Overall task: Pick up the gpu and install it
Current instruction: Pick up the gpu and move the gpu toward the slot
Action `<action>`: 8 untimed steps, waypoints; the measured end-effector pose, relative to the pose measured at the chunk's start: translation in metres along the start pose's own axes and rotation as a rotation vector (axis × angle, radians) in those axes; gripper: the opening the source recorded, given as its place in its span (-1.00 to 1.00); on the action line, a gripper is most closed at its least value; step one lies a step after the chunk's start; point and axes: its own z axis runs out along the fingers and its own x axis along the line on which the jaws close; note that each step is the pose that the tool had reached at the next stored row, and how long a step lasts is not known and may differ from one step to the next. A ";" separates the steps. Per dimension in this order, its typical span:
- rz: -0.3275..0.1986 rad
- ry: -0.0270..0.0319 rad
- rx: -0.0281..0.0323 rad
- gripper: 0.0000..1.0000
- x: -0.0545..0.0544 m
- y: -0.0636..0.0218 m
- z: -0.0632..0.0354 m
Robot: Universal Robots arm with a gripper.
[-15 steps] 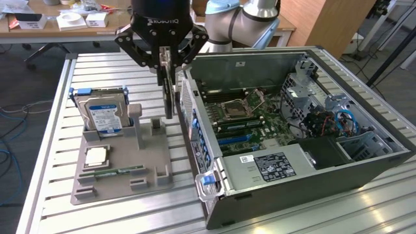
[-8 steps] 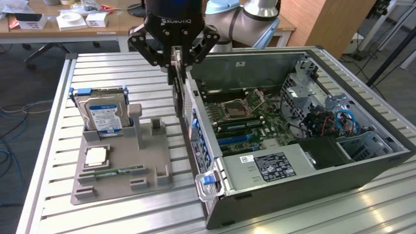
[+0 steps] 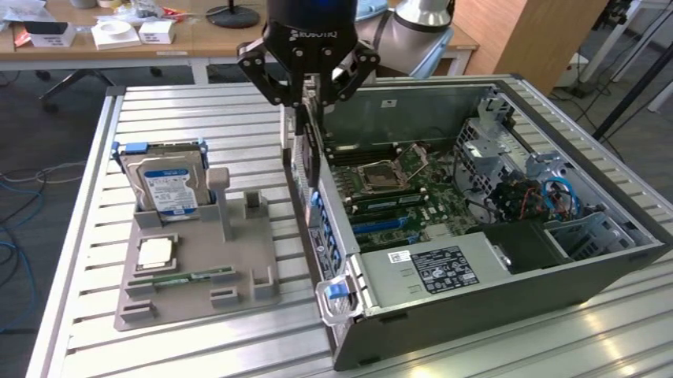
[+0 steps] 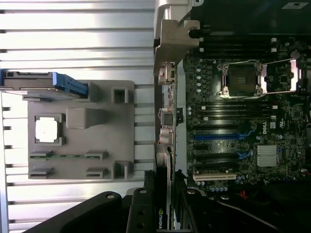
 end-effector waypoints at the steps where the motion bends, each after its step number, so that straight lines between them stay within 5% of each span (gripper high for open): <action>1: 0.000 0.0001 0.0000 -0.48 -0.003 0.0001 0.0001; 8: 0.000 0.0000 0.0000 -0.48 -0.023 0.0011 0.0007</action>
